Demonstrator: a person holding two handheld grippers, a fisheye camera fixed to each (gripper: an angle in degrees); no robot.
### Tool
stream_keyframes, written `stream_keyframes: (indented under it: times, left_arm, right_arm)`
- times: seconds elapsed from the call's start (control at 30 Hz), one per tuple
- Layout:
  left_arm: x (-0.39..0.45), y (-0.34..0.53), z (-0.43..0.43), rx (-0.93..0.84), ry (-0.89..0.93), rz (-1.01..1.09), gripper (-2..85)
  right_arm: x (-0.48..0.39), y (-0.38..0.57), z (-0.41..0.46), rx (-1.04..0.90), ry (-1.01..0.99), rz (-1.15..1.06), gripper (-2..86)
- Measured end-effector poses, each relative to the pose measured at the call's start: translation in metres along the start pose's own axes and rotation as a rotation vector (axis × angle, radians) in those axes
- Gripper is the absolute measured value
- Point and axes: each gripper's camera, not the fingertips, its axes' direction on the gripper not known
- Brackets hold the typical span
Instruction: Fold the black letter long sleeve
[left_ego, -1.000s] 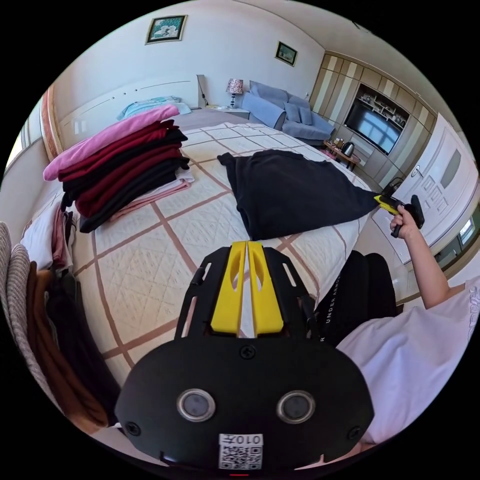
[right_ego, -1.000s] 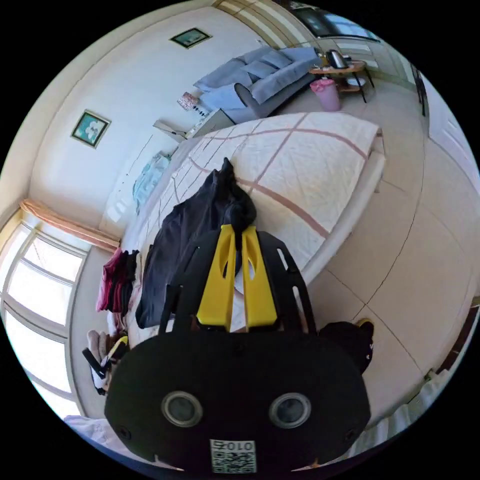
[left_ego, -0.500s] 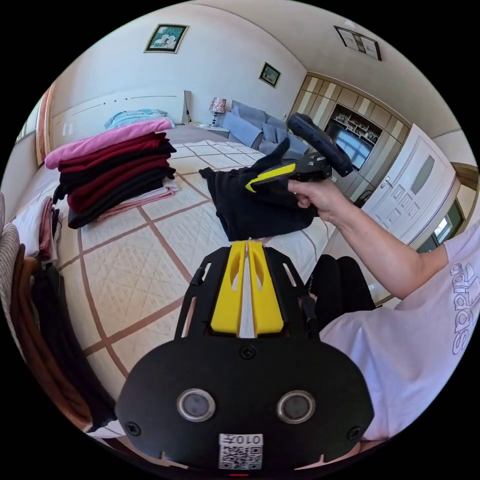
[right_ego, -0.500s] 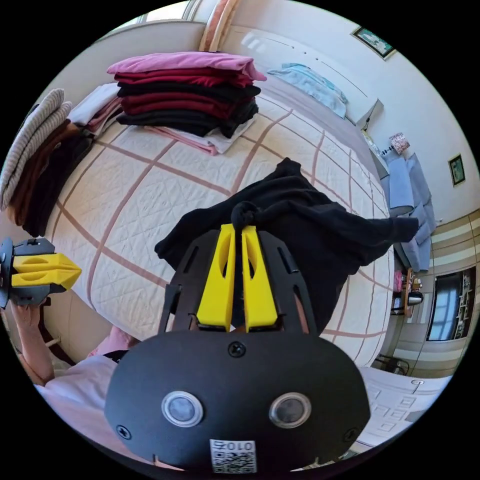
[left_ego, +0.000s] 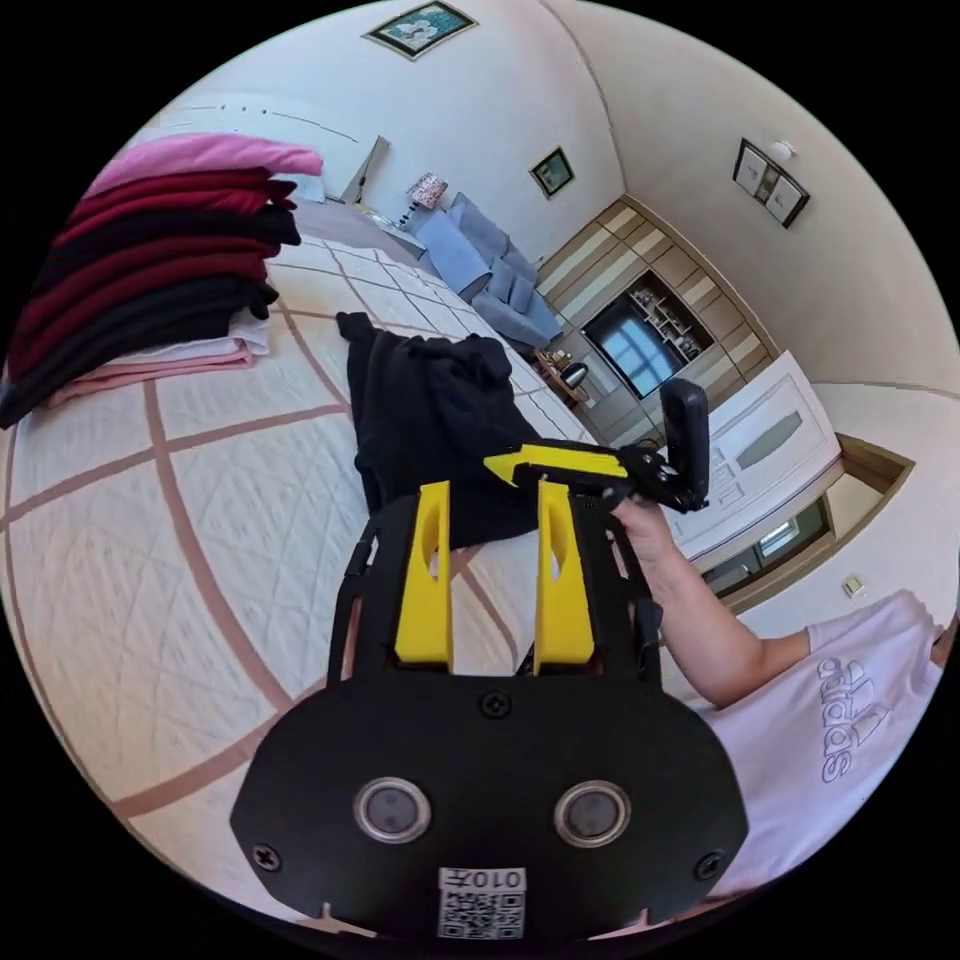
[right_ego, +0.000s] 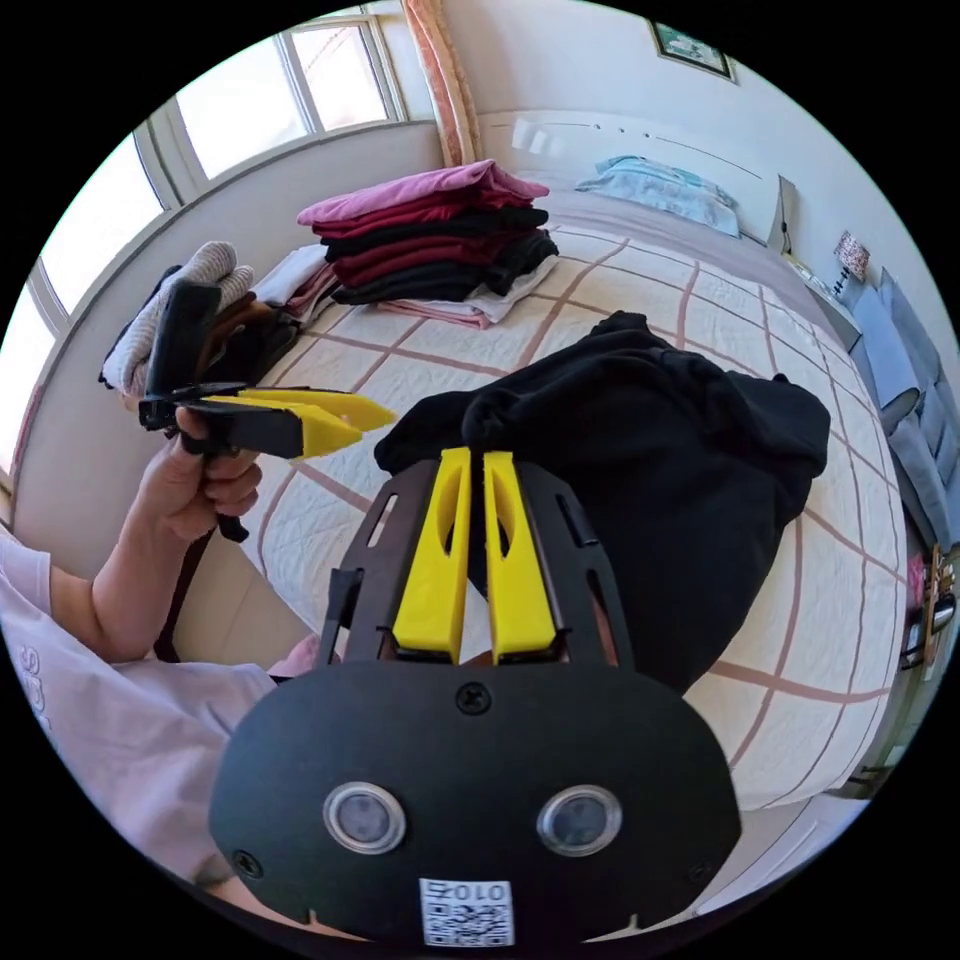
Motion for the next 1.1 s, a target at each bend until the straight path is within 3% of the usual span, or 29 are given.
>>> stream_keyframes:
  times: [0.1, 0.27, 0.5, 0.63, 0.83, 0.93, 1.0, 1.1]
  left_arm:
    - [-0.008, -0.027, 0.011, -0.001, 0.090, -0.051, 13.9]
    - [-0.004, -0.067, 0.038, -0.094, 0.075, -0.061, 14.0]
    - [-0.016, -0.105, 0.080, -0.184, 0.033, -0.070, 6.4]
    - [-0.001, -0.133, 0.078, -0.215, 0.025, 0.005, 4.8]
    - [0.036, -0.154, 0.010, -0.185, 0.048, 0.146, 3.7]
    - [-0.029, -0.127, -0.003, -0.186, -0.045, -0.024, 3.6]
    - [-0.097, -0.097, 0.012, -0.206, 0.119, -0.233, 4.0]
    - [-0.098, -0.087, 0.022, -0.209, 0.165, -0.214, 4.8]
  right_arm:
    - [-0.006, 0.011, -0.003, 0.030, 0.042, -0.063, 4.0]
    - [-0.005, 0.023, 0.005, 0.061, 0.030, -0.086, 3.8]
    - [-0.007, 0.060, -0.001, 0.033, -0.052, -0.228, 1.7]
    - [0.041, 0.093, -0.016, 0.004, 0.102, -0.029, 1.3]
    - [0.094, 0.133, -0.065, 0.146, -0.029, 0.075, 1.5]
    - [0.106, 0.147, -0.057, 0.123, -0.007, 0.137, 2.0]
    - [0.114, 0.152, -0.050, 0.102, -0.041, 0.169, 2.6]
    - [0.121, 0.154, -0.048, 0.091, -0.039, 0.197, 4.4]
